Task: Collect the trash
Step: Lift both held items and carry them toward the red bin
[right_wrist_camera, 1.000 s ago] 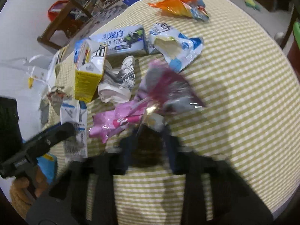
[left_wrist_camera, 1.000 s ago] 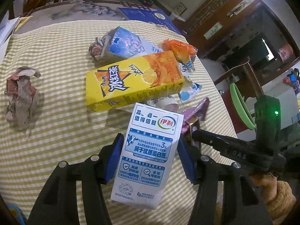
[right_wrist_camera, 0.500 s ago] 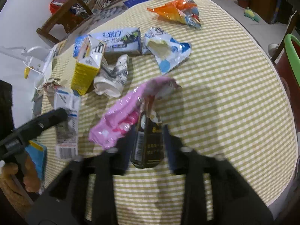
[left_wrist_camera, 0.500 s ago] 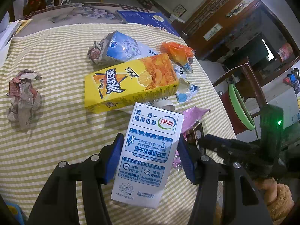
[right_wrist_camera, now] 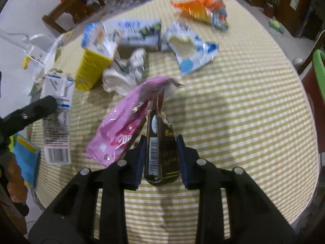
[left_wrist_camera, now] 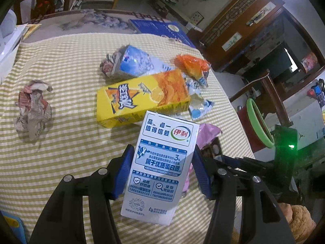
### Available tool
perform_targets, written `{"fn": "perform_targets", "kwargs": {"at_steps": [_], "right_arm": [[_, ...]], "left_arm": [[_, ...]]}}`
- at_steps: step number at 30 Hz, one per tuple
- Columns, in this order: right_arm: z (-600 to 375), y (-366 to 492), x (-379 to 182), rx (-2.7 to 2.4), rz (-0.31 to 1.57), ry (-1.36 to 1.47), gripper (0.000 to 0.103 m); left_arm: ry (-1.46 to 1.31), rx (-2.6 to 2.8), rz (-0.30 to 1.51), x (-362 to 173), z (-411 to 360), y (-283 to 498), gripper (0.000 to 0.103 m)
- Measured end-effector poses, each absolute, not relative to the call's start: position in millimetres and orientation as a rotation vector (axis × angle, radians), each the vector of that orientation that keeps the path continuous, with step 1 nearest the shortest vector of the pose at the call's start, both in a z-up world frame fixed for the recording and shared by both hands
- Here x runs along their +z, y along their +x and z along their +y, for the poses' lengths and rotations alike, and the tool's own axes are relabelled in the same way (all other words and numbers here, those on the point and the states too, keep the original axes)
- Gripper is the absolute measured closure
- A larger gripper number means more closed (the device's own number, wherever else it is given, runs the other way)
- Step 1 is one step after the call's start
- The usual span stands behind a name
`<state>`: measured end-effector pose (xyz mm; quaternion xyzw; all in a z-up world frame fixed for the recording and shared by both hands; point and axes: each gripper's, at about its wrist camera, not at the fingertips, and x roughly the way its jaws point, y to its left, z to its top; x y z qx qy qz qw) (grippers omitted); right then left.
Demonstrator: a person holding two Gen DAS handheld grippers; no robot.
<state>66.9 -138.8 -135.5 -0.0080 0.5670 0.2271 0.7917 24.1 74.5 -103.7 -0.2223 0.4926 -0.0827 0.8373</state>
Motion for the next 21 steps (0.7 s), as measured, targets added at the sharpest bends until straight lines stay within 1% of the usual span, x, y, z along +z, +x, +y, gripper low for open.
{"fn": "perform_targets", "kwargs": {"at_steps": [12,21], "right_arm": [[-183.4,60.5,-70.7,0.443,0.987,0.071,0.074],[-218.1,57.1,-51.0,0.395,0.919,0.090,0.074]], "left_arm": [[-0.414,-0.195,0.996,-76.2,44.5,24.8,0.049],[-0.393,-0.217,0.983,-65.2,20.5,24.3,0.049]]}}
